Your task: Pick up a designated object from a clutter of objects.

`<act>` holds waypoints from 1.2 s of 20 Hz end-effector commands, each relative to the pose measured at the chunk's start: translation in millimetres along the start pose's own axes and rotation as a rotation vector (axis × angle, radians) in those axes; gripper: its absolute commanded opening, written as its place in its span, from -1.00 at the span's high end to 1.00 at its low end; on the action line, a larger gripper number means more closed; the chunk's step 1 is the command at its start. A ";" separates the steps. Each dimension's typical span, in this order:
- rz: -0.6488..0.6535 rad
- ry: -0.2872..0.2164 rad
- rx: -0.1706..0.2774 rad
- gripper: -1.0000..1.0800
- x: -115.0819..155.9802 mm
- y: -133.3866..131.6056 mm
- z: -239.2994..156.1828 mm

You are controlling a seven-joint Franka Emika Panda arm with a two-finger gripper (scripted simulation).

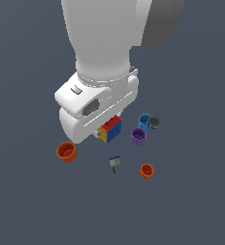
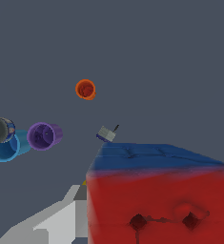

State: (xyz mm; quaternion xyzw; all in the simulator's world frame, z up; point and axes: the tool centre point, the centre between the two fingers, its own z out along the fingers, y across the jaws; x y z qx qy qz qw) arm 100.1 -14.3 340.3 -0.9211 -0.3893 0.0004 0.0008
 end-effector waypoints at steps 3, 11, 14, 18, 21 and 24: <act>0.000 0.001 -0.002 1.00 0.4 19.8 -23.4; 0.000 0.000 -0.002 1.00 1.4 44.6 -50.7; 0.000 0.000 -0.002 1.00 1.8 50.1 -56.7; 0.000 0.000 -0.002 1.00 2.3 54.9 -61.8; 0.000 0.000 -0.002 1.00 2.7 56.8 -63.7; 0.000 0.000 -0.002 1.00 2.8 57.4 -64.3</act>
